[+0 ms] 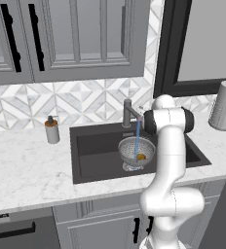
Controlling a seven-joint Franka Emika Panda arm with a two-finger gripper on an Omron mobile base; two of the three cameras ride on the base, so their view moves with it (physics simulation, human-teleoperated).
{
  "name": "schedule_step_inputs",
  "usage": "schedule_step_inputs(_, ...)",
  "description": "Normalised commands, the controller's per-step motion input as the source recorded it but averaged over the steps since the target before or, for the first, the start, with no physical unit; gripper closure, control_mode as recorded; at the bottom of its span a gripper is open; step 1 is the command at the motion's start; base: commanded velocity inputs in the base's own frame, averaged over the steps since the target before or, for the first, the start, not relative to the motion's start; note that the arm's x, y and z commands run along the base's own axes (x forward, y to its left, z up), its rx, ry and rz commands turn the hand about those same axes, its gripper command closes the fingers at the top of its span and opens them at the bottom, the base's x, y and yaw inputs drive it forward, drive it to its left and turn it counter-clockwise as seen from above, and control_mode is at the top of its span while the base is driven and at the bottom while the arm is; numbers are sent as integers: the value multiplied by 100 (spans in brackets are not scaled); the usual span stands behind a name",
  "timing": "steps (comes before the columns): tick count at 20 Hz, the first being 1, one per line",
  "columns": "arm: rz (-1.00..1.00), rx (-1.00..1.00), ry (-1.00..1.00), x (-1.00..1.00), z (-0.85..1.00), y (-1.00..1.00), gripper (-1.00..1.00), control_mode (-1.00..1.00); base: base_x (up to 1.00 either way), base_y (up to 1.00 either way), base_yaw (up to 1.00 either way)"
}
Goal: Put the colander in the sink, put the apple in the colander, and turn on the sink faucet and pour water over the colander.
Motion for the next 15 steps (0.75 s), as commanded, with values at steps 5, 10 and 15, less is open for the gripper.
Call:
schedule_step_inputs(5, -6, 13, 3, -7, 0, -71, 100, -100, 0, 0, 0)
schedule_step_inputs(10, -4, 12, 0, -19, 2, -58, 100, -100, 0, 0, 0)
schedule_step_inputs(15, -7, 13, -1, -22, 38, -50, 100, -100, 0, 0, 0)
